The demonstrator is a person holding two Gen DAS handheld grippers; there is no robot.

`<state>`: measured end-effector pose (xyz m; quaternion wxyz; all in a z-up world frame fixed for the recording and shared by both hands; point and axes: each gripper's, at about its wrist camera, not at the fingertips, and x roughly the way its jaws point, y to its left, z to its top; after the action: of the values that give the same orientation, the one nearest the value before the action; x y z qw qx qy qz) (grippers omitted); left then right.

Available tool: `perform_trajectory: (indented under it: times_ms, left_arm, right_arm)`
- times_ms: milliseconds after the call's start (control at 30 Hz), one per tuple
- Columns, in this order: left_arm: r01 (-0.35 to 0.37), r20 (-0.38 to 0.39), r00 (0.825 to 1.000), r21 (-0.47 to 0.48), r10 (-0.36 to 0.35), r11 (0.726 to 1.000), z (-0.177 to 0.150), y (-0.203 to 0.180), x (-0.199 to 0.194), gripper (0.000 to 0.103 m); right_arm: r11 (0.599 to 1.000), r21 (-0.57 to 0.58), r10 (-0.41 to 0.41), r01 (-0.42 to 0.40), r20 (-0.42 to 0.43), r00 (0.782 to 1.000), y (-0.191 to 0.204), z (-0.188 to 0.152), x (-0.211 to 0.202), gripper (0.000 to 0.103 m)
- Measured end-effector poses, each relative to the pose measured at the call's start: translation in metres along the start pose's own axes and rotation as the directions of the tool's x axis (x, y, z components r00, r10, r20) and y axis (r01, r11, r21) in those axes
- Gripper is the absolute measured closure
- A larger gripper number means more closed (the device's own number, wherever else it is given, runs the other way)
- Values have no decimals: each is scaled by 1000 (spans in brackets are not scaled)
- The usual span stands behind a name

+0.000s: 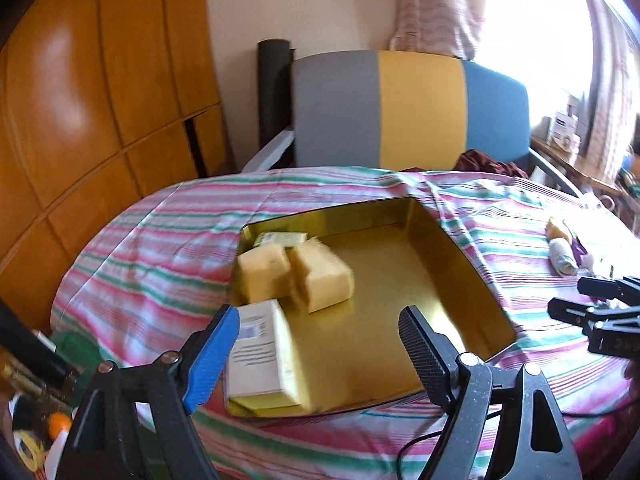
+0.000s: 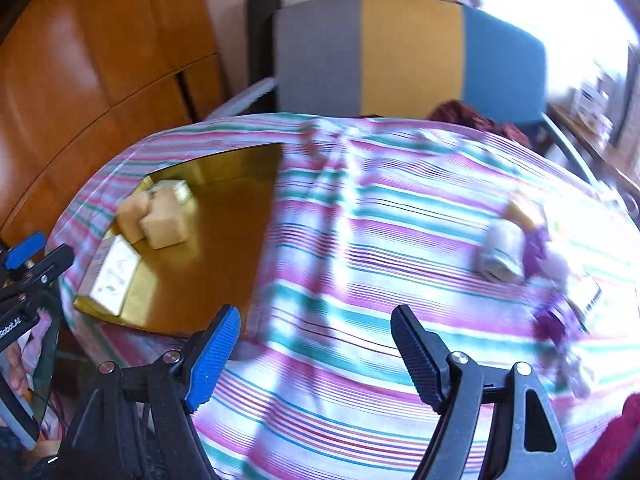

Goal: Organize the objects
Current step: 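Withdraw both tools from the tray back toward the remaining items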

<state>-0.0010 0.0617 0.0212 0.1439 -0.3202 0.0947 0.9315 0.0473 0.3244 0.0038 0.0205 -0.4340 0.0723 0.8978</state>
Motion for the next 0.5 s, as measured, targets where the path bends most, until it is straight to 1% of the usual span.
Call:
perform_trajectory:
  times_ms: [233,500]
  left_arm:
    - [46,9,999,81,-47,996,10,-38,3,20]
    - [107,6,994,155,-110,982,18,-78,8,20]
  right_arm:
    - [988,113,-105,104,5,994,-63,-7,-20,24]
    - [951,210,-233,229,-5,972,-128,-16,-46,24]
